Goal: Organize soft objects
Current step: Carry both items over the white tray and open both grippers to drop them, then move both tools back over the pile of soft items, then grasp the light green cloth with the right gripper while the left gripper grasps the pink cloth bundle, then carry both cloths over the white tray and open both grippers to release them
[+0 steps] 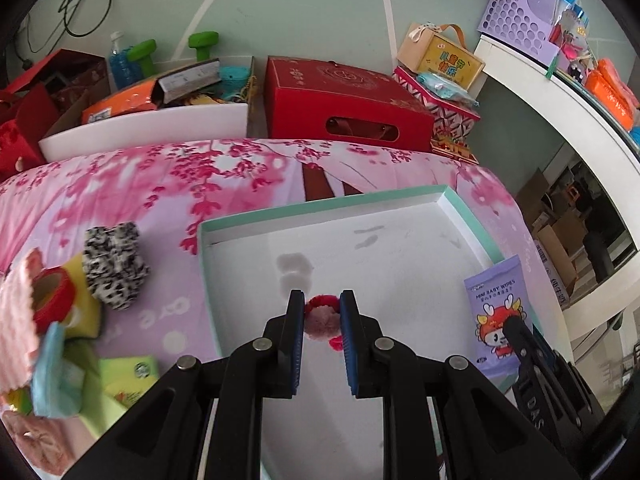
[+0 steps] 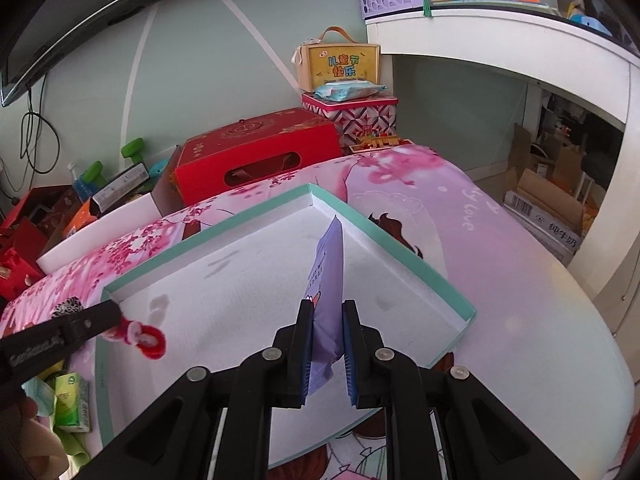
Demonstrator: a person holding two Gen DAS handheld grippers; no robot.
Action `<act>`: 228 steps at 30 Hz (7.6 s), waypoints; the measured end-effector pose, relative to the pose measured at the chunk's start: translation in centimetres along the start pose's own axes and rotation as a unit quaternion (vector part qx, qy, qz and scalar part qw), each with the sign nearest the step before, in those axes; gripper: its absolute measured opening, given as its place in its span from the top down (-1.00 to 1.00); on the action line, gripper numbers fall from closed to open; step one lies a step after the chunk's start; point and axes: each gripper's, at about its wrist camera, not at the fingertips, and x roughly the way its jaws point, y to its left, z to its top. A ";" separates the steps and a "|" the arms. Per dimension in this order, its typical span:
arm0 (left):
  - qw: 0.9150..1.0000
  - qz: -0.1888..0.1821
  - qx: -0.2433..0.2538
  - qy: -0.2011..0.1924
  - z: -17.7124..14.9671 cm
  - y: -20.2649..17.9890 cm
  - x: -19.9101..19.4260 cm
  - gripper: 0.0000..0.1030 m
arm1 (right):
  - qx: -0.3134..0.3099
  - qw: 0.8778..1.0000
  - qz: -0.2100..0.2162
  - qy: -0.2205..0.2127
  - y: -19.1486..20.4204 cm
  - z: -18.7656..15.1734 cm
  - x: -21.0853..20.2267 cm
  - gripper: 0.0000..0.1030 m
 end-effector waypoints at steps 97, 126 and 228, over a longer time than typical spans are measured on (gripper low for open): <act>0.950 0.197 -0.237 -0.049 -11.6 24.2 -14.7 -0.99 | -0.207 0.959 0.185 0.052 21.5 -7.5 -7.3 -1.00; 0.958 0.140 -0.242 0.058 -12.5 24.8 -7.6 -0.59 | -0.255 0.925 0.224 0.169 24.7 -12.1 -3.0 -0.02; 0.997 0.050 0.017 -0.062 -1.9 2.6 -10.5 0.56 | -0.005 0.992 0.097 -0.083 2.5 2.0 -7.8 0.93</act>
